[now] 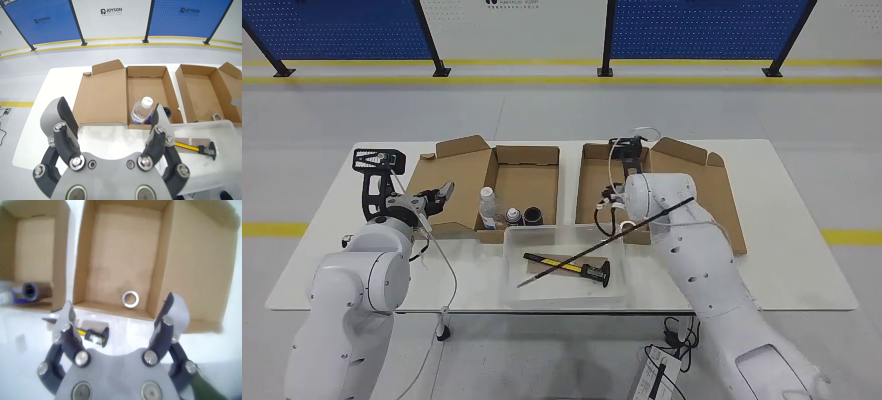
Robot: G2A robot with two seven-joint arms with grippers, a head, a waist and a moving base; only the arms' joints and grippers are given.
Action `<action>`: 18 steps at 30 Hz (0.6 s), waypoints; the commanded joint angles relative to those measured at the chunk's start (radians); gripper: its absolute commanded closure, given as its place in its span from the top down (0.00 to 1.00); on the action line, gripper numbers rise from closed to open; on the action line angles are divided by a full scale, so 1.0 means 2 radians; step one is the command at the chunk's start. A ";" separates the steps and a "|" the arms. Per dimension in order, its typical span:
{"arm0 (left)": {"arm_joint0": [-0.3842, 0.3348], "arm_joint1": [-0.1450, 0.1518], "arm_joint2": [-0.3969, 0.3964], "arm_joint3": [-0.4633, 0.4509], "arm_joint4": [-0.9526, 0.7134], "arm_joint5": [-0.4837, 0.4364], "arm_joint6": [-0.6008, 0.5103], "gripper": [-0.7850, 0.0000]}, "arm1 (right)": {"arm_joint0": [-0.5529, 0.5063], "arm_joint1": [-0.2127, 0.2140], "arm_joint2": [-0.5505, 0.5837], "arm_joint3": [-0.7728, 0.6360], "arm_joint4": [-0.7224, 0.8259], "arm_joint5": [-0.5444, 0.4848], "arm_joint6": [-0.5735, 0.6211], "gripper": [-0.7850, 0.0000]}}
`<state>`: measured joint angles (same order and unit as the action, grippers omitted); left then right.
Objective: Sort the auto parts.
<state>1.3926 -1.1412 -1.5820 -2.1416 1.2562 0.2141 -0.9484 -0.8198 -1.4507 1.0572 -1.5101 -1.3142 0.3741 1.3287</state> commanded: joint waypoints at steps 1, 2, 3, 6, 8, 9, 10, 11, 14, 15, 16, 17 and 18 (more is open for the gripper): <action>0.000 0.000 0.000 0.000 0.000 0.000 0.000 1.00 | -0.014 0.001 -0.006 -0.051 -0.008 -0.020 0.012 1.00; 0.000 0.000 0.000 0.000 0.000 0.000 0.000 1.00 | -0.019 0.002 -0.011 -0.067 -0.010 -0.033 0.019 1.00; 0.000 0.000 0.000 0.000 0.000 0.000 0.000 1.00 | -0.023 0.002 -0.017 -0.078 -0.012 -0.041 0.025 1.00; 0.000 0.000 0.000 0.000 0.000 0.000 0.000 1.00 | -0.027 -0.001 -0.045 -0.096 -0.003 -0.078 0.038 1.00; 0.000 0.000 0.000 0.000 0.000 0.000 0.000 1.00 | -0.023 -0.004 -0.065 -0.091 0.000 -0.096 0.048 1.00; 0.000 0.000 0.000 0.000 0.000 0.000 0.000 1.00 | -0.021 -0.006 -0.078 -0.087 0.004 -0.107 0.053 1.00; 0.000 0.000 0.000 0.000 0.000 0.000 0.000 1.00 | -0.018 -0.008 -0.088 -0.081 0.007 -0.115 0.057 1.00; 0.000 0.000 0.000 0.000 0.000 0.000 0.000 1.00 | -0.014 -0.011 -0.098 -0.074 0.013 -0.124 0.061 1.00; 0.000 0.000 0.000 0.000 0.000 0.000 0.000 1.00 | -0.005 -0.017 -0.119 -0.044 0.029 -0.138 0.068 1.00; 0.000 0.000 0.000 0.000 0.000 0.000 0.000 1.00 | -0.004 -0.019 -0.125 -0.037 0.035 -0.141 0.066 1.00; 0.000 0.000 0.000 0.000 0.000 0.000 0.000 1.00 | -0.003 -0.021 -0.128 -0.031 0.044 -0.143 0.063 1.00; 0.000 0.000 0.000 0.000 0.000 0.000 0.000 1.00 | -0.002 -0.022 -0.131 -0.024 0.050 -0.145 0.062 1.00; 0.000 0.000 0.000 0.000 0.000 0.000 0.000 1.00 | -0.002 -0.023 -0.132 -0.019 0.055 -0.147 0.059 1.00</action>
<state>1.3926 -1.1412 -1.5820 -2.1416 1.2562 0.2141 -0.9484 -0.8241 -1.4957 0.7942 -1.5561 -1.2125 0.0823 1.4505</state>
